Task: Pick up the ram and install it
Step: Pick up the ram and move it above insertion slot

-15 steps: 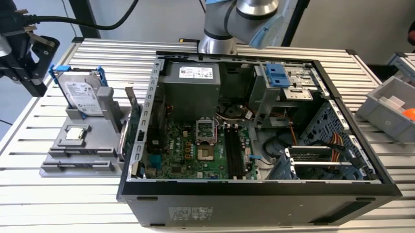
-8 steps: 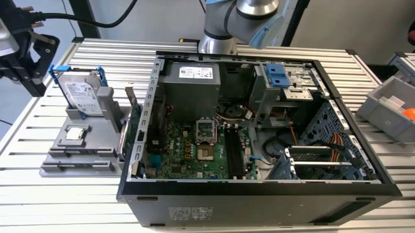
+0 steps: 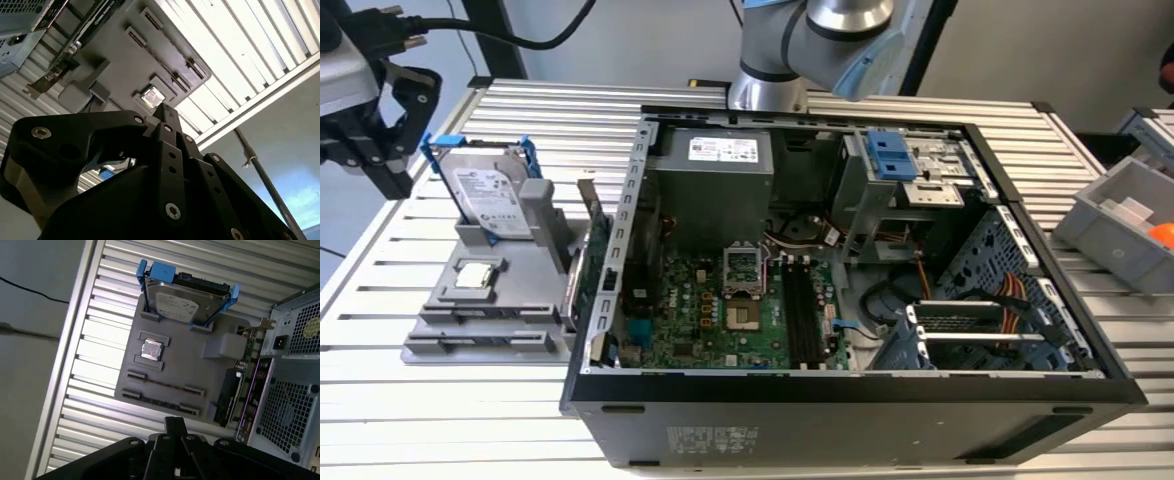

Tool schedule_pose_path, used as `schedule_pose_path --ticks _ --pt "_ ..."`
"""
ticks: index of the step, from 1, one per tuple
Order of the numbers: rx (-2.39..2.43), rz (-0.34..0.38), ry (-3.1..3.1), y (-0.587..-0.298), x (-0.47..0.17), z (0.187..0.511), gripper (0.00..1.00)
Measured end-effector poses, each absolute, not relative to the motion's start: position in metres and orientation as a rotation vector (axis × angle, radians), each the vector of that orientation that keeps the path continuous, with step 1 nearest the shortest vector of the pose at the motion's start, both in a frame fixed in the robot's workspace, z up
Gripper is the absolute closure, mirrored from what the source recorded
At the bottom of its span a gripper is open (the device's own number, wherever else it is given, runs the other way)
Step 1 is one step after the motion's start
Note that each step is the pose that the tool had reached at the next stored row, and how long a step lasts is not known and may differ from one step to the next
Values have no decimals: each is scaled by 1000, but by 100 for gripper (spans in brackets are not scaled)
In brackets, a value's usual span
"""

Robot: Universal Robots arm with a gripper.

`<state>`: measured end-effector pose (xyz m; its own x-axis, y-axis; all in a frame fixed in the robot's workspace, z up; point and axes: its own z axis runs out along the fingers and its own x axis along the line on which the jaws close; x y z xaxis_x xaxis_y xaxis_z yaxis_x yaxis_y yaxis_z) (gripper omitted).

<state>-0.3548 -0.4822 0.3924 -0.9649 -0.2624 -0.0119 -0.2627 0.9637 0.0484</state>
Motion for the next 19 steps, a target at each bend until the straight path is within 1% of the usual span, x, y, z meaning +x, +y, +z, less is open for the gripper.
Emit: schedule_pose_path --ticks 19 --pt "-808 78 3036 -482 -355 392 100"
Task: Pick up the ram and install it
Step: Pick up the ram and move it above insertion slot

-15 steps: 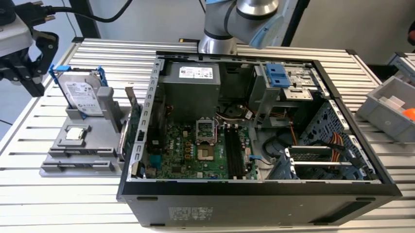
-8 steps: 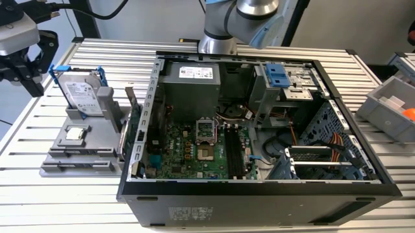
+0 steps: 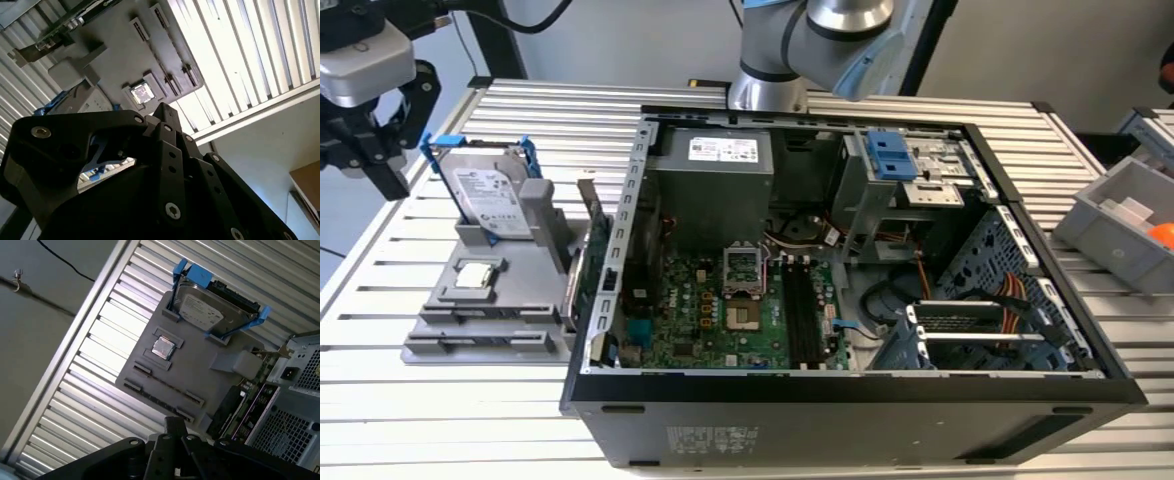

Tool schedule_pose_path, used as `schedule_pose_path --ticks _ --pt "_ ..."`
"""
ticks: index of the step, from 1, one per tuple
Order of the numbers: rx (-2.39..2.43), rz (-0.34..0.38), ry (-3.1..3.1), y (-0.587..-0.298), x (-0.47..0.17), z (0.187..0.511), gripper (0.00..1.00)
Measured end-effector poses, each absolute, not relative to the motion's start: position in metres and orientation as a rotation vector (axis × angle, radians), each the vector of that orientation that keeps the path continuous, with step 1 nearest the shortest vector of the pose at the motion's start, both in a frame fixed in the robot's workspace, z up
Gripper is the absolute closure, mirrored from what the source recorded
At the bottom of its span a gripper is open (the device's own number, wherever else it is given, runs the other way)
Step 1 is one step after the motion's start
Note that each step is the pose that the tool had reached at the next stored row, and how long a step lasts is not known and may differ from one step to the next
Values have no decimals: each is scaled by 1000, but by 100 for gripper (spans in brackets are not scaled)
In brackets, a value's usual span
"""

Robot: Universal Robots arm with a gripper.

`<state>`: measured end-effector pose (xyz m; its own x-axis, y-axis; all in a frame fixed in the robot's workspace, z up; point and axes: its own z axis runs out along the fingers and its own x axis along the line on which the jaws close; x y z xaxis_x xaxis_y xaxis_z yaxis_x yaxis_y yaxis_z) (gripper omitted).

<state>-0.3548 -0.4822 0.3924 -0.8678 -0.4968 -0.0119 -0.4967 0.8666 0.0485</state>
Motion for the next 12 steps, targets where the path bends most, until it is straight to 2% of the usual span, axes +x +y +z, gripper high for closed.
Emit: schedule_pose_path --ticks 12 --pt "1032 -78 -2961 -482 -355 392 100"
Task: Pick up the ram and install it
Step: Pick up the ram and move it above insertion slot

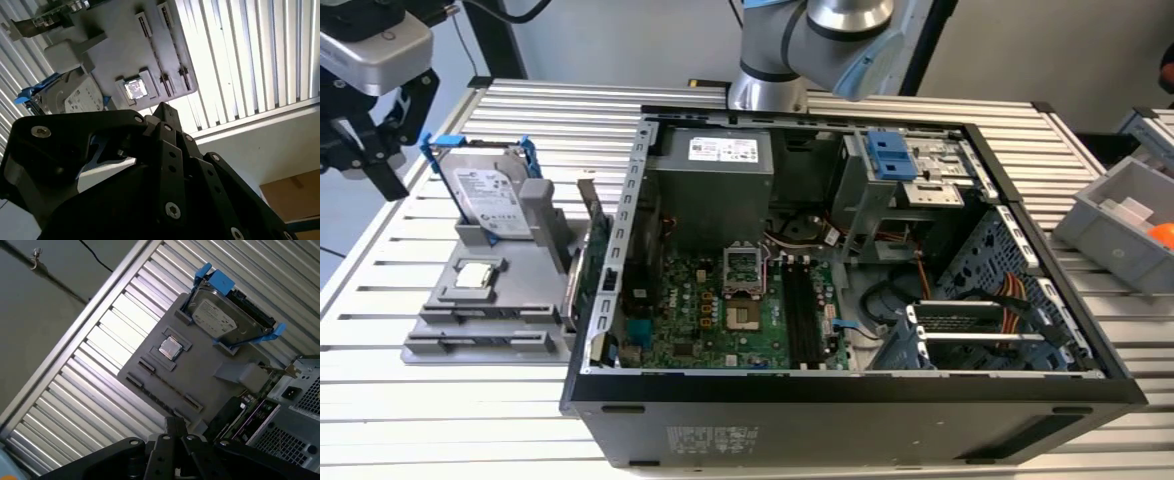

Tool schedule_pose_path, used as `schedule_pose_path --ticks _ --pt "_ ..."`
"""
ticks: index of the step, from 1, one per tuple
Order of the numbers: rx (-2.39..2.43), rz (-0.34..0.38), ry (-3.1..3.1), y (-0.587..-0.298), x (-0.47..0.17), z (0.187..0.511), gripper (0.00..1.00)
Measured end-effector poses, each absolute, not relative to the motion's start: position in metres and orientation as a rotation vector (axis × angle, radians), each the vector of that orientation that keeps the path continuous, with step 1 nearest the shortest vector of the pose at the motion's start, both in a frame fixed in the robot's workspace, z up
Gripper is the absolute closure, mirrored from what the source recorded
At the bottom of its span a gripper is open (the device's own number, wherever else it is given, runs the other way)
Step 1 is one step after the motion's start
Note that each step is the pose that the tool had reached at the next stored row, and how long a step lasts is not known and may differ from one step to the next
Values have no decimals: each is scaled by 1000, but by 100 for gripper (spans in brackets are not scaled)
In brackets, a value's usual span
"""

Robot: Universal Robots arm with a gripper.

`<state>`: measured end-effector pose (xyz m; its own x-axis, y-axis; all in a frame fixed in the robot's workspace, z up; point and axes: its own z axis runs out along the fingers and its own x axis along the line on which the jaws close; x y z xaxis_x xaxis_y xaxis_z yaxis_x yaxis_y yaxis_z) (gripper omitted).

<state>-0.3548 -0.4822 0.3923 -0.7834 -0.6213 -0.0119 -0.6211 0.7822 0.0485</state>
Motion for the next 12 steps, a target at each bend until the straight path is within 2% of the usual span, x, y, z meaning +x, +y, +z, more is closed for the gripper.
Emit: schedule_pose_path --ticks 12 --pt "1264 -77 -2866 -482 -355 392 100"
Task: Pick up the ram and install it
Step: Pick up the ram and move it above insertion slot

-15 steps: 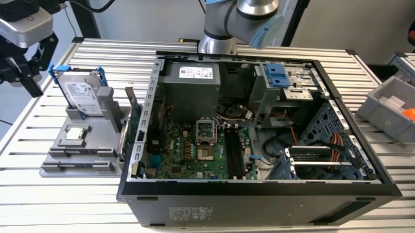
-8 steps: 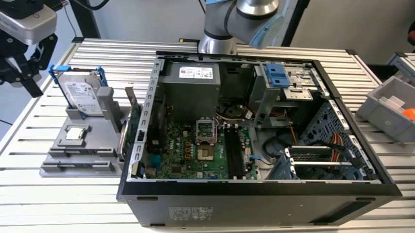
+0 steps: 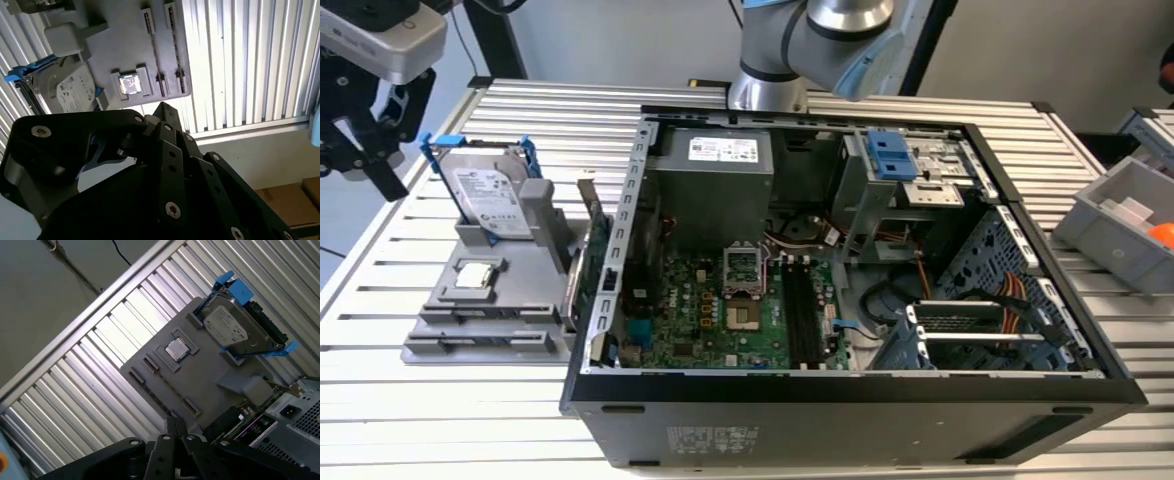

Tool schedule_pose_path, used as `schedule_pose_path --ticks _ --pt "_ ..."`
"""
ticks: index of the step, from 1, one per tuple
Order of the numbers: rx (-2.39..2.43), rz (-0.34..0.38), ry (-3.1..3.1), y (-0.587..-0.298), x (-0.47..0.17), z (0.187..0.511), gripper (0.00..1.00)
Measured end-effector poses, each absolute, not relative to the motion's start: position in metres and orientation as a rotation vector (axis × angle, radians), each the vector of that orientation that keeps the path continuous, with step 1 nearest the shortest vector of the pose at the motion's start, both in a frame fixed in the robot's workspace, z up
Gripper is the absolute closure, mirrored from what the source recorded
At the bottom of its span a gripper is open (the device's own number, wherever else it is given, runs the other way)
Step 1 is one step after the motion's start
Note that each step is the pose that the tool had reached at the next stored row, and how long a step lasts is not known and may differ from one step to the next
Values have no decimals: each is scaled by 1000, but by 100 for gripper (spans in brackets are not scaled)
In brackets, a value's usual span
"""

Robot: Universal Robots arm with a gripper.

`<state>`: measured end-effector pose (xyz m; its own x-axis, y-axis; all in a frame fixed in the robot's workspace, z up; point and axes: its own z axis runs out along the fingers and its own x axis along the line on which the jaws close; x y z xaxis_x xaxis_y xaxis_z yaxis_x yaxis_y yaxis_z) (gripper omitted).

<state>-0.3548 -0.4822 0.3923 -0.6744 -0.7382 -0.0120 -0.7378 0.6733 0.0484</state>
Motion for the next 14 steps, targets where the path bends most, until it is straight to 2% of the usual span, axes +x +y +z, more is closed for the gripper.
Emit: schedule_pose_path --ticks 14 --pt "1520 -75 -2734 -482 -354 392 100"
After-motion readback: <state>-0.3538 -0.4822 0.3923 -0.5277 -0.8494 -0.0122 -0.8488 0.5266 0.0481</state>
